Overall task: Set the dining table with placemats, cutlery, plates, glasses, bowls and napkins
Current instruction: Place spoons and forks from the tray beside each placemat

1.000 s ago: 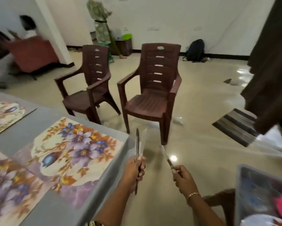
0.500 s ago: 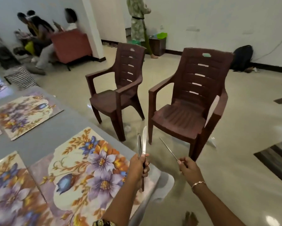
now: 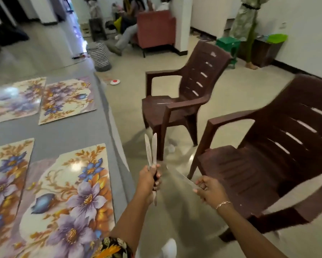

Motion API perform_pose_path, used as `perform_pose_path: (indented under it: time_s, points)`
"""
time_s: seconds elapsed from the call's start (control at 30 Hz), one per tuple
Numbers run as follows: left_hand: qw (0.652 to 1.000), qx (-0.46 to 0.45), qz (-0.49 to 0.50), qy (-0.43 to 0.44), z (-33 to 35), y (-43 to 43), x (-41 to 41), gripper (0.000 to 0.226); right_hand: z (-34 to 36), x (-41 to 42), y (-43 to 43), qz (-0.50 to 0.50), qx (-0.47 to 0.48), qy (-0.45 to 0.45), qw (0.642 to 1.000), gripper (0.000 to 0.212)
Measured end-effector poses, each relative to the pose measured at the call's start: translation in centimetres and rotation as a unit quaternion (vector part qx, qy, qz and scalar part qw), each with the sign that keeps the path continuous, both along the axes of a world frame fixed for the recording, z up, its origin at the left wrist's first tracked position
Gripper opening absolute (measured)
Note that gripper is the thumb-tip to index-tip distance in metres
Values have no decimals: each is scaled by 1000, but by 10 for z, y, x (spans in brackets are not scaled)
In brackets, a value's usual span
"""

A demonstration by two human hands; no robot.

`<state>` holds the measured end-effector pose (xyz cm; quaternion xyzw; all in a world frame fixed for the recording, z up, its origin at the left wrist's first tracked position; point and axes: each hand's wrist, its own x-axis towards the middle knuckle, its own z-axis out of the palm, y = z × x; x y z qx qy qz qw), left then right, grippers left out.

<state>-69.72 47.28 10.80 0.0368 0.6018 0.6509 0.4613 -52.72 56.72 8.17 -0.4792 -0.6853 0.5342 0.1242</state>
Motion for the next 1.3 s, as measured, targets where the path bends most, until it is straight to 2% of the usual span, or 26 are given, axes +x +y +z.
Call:
perform_pose_path:
  time_s: [0.33,0.43,0.5,0.7,0.87,1.07,1.17,1.3]
  points:
    - [976,-4,215,21,-15,0,-74,21,4,-129,71,180,-64,-6,982,23]
    - [959,2,284,22,-14,-7,-98,24,4,-180,75,254,-44,-15,966,25]
    - [946,0,324,12,-16,-13,-114,25,3,-211,73,309,9,-19,951,25]
    - [900,20,436,10,-14,-40,-148,27,6,-296,49,478,135,-1,868,23]
    - [850,-26,526,16,-21,-78,-144,27,1,-343,8,559,244,29,792,28]
    - [775,-99,623,7,-26,-113,-128,30,-16,-387,-28,627,305,21,716,31]
    - [743,-96,663,-4,-28,-115,-122,27,-24,-402,-36,651,328,5,684,35]
    - [713,-88,696,-22,-26,-111,-121,27,-28,-416,-44,697,364,-12,617,40]
